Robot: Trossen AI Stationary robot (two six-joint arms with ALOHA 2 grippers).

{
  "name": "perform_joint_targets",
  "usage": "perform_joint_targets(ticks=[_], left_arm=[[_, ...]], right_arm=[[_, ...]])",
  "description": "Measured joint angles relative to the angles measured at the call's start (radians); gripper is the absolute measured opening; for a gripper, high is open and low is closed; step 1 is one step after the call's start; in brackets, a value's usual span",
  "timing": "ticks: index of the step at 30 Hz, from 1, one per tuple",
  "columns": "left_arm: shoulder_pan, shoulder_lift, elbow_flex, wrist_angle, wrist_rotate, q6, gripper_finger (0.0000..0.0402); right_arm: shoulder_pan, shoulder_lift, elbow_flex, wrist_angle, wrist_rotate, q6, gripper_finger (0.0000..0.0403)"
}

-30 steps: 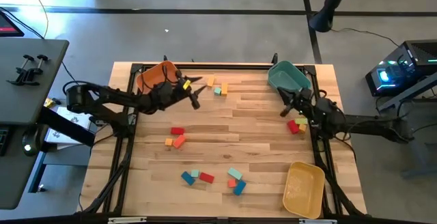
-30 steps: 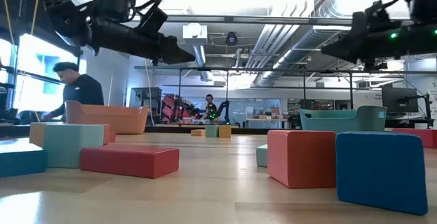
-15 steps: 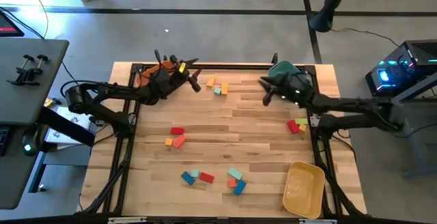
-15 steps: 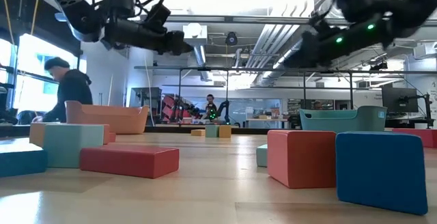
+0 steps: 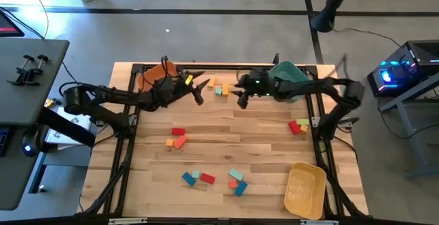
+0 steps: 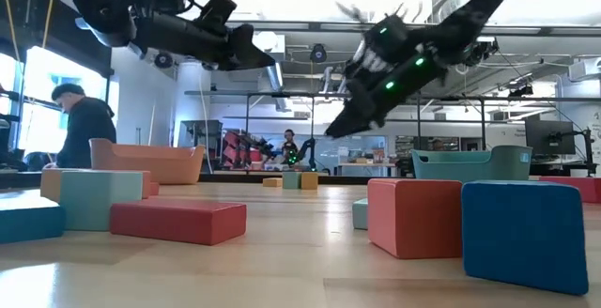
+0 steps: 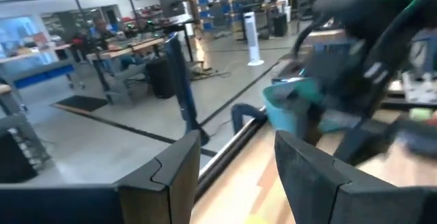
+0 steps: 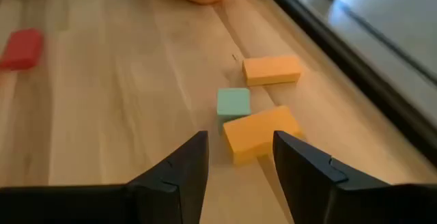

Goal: Sort blocks by size
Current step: Put the thick yellow rectangular block into the green bin

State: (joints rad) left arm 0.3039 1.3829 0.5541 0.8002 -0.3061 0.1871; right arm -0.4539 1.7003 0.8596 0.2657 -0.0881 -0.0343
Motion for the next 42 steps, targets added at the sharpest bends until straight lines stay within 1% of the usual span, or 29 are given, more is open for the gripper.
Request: perform_joint_targets(ticks=[2, 6, 9, 14, 16, 20, 23, 24, 27, 31, 33, 35, 38, 42], left_arm=[[-0.031, -0.010, 0.000, -0.035, -0.002, 0.000, 0.0174], [-0.077, -0.012, 0.000, -0.054, -0.013, 0.005, 0.0174], [-0.103, -0.013, 0.000, -0.065, -0.027, 0.005, 0.0174], [-0.152, -0.013, 0.000, -0.083, -0.050, 0.001, 0.0174], [-0.173, -0.013, 0.000, -0.085, -0.065, 0.000, 0.0174], [-0.212, -0.013, 0.000, -0.094, -0.107, 0.000, 0.0174], [-0.240, -0.013, 0.000, -0.105, -0.146, 0.000, 0.0174], [-0.249, -0.013, 0.000, -0.109, -0.157, 0.000, 0.0174], [-0.270, -0.013, -0.001, -0.121, -0.185, -0.001, 0.0174], [-0.284, -0.013, -0.001, -0.124, -0.214, -0.003, 0.0174], [-0.285, -0.013, -0.001, -0.125, -0.216, -0.003, 0.0174], [-0.286, -0.013, -0.001, -0.125, -0.216, -0.004, 0.0174], [-0.286, -0.013, -0.001, -0.140, -0.216, -0.020, 0.0174], [-0.300, -0.013, -0.001, -0.150, -0.216, -0.062, 0.0174]], right_arm=[[0.005, 0.058, 0.046, -0.001, 0.001, 0.031, 0.0161], [0.024, 0.151, 0.123, -0.001, 0.012, 0.042, 0.0161], [0.037, 0.208, 0.167, 0.000, 0.048, 0.057, 0.0161], [0.051, 0.258, 0.193, -0.061, 0.176, 0.082, 0.0161], [0.058, 0.257, 0.192, -0.086, 0.196, 0.088, 0.0161], [0.084, 0.232, 0.193, -0.206, 0.172, 0.126, 0.0161], [0.137, 0.187, 0.190, -0.400, 0.135, 0.139, 0.0161], [0.159, 0.172, 0.183, -0.480, 0.134, 0.141, 0.0161], [0.230, 0.076, 0.185, -0.611, 0.159, 0.143, 0.0160], [0.320, -0.024, 0.186, -0.688, 0.196, 0.135, 0.0160], [0.362, -0.058, 0.186, -0.672, 0.198, 0.103, 0.0160], [0.396, -0.078, 0.187, -0.659, 0.177, 0.052, 0.0160], [0.434, -0.068, 0.156, -0.616, 0.100, -0.030, 0.0161], [0.467, -0.050, 0.125, -0.516, -0.066, -0.076, 0.0175]])
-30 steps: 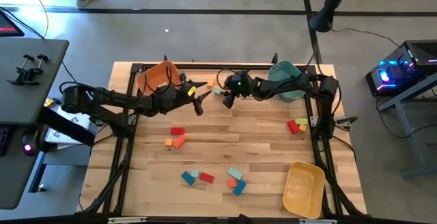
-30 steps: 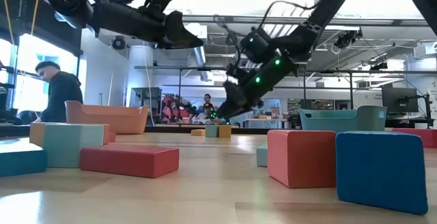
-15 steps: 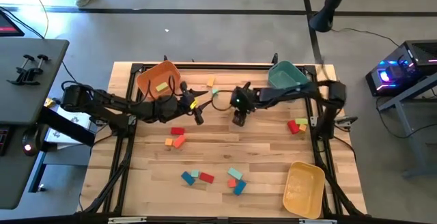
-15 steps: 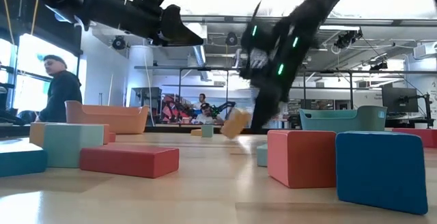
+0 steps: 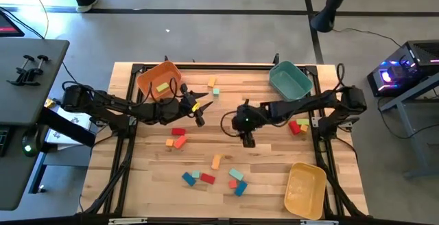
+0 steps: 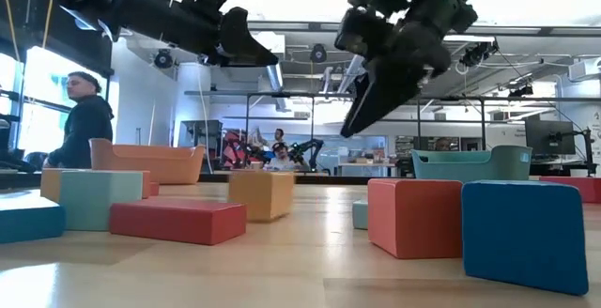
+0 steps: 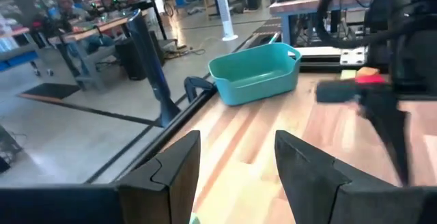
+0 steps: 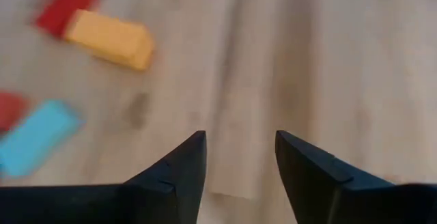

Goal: Sort blocks by size
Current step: Put the thick yellow rectangular block into the green bin

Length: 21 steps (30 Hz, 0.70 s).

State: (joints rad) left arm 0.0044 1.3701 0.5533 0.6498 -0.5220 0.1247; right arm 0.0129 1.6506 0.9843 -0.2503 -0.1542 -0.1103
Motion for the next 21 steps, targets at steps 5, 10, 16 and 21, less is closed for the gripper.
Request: perform_joint_targets(ticks=[5, 10, 16, 21], left_arm=[[-0.071, 0.000, 0.008, 0.002, 0.003, -0.042, 0.0174], [-0.157, 0.000, 0.032, 0.001, 0.003, -0.043, 0.0174], [-0.251, -0.001, 0.056, -0.001, -0.090, -0.007, 0.0174], [-0.311, -0.001, 0.076, -0.003, -0.251, 0.056, 0.0174]], right_arm=[[0.068, 0.050, -0.008, 0.117, -0.083, -0.056, 0.0225], [0.075, 0.130, -0.007, 0.368, -0.220, -0.106, 0.0267], [0.016, 0.281, 0.039, 0.541, -0.437, -0.143, 0.0267], [-0.036, 0.383, 0.118, 0.561, -0.599, -0.161, 0.0258]])
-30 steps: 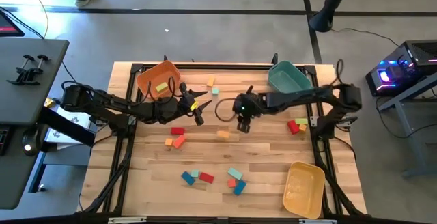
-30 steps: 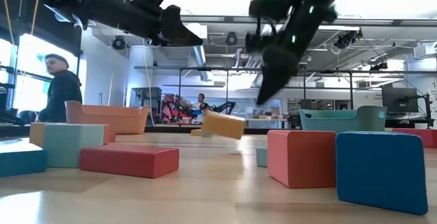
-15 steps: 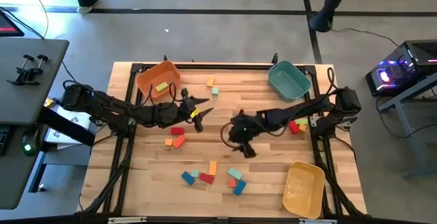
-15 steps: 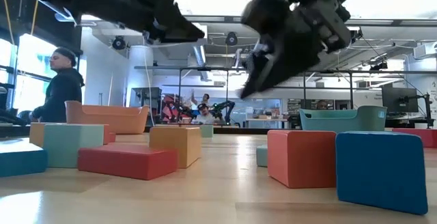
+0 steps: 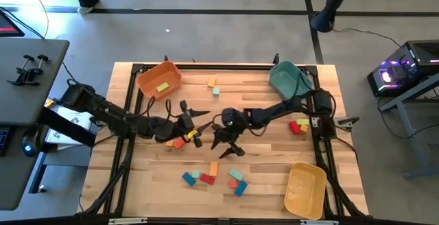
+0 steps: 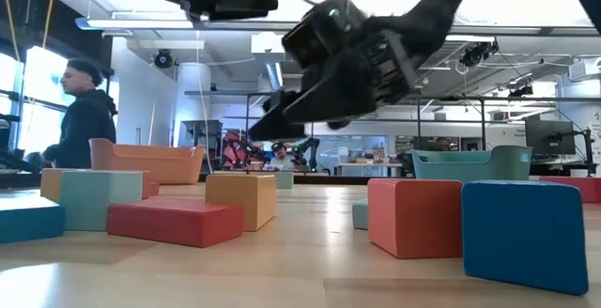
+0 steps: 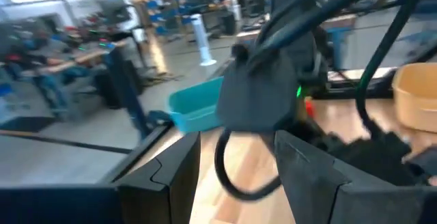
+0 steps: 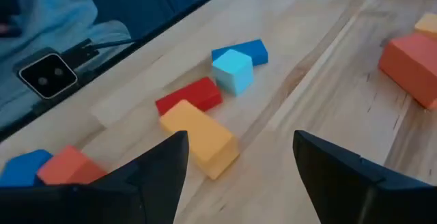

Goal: Sort blocks by size
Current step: Put the thick yellow rectangular block into the green bin

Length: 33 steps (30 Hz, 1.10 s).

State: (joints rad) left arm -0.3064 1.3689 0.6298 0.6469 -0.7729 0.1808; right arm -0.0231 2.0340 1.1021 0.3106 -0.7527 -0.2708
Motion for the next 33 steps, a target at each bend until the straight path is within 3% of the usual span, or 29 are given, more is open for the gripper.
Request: perform_joint_targets(ticks=[7, 13, 20, 24, 33], left_arm=[[-0.025, -0.001, 0.015, 0.002, -0.143, 0.028, 0.0174], [-0.050, -0.001, 0.015, -0.008, -0.153, -0.068, 0.0174], [-0.096, -0.001, 0.014, -0.041, -0.143, -0.073, 0.0174], [-0.107, -0.001, 0.014, -0.085, -0.143, -0.076, 0.0174], [-0.107, -0.001, 0.014, -0.147, -0.154, -0.076, 0.0174]], right_arm=[[-0.019, 0.055, 0.045, -0.004, -0.071, -0.060, 0.0248], [-0.002, 0.057, 0.043, -0.040, -0.071, -0.110, 0.0248], [0.045, 0.057, 0.042, -0.044, -0.025, -0.142, 0.0248], [0.076, 0.057, 0.042, -0.040, 0.042, -0.130, 0.0265], [0.097, 0.056, 0.042, -0.004, 0.042, -0.204, 0.0313]])
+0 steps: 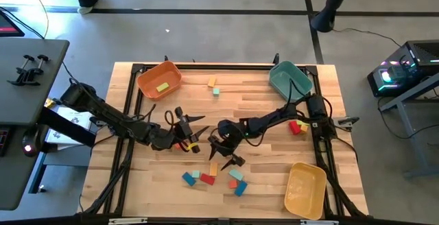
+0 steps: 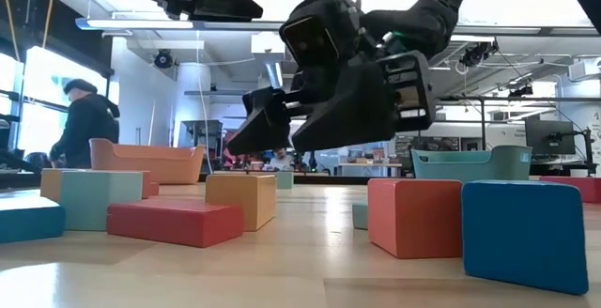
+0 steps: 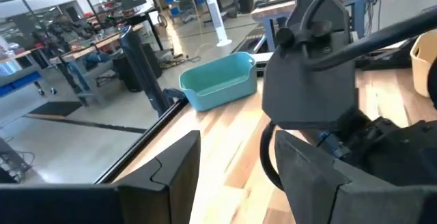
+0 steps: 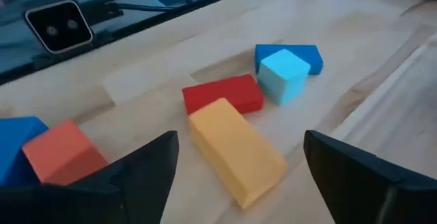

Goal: Sort blocks by size
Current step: Put the thick yellow rectangular block into the green bin

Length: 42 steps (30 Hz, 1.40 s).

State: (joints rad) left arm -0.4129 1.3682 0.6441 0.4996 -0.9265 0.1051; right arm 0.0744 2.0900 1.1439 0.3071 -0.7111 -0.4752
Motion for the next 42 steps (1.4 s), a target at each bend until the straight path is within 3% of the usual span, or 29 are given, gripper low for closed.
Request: perform_joint_targets(ticks=[8, 16, 21, 28, 32, 36, 39, 42], left_arm=[[0.001, 0.000, 0.000, 0.003, -0.004, 0.002, 0.0174], [0.000, 0.000, 0.000, 0.001, -0.005, 0.000, 0.0174], [-0.002, 0.000, -0.001, -0.003, -0.005, -0.014, 0.0174], [-0.012, 0.000, -0.002, -0.039, -0.009, -0.021, 0.0174], [-0.026, 0.000, -0.002, -0.073, -0.071, -0.027, 0.0174], [-0.038, 0.000, -0.002, -0.086, -0.133, -0.026, 0.0174], [-0.041, 0.000, -0.002, -0.088, -0.141, -0.032, 0.0174], [-0.028, 0.000, -0.002, -0.089, -0.141, -0.049, 0.0174]], right_arm=[[-0.008, 0.127, 0.075, 0.046, -0.099, -0.036, 0.0313], [-0.008, 0.258, 0.239, -0.064, -0.183, -0.034, 0.0302], [-0.016, 0.252, 0.269, -0.192, -0.168, -0.010, 0.0249], [-0.053, 0.170, 0.252, -0.406, -0.117, 0.052, 0.0127], [-0.092, 0.046, 0.120, -0.411, 0.023, 0.057, 0.0127], [-0.142, -0.140, -0.117, -0.307, 0.234, 0.170, 0.0127], [-0.156, -0.325, -0.294, -0.278, 0.509, 0.282, 0.0127], [-0.151, -0.528, -0.406, -0.326, 0.886, 0.387, 0.0127]])
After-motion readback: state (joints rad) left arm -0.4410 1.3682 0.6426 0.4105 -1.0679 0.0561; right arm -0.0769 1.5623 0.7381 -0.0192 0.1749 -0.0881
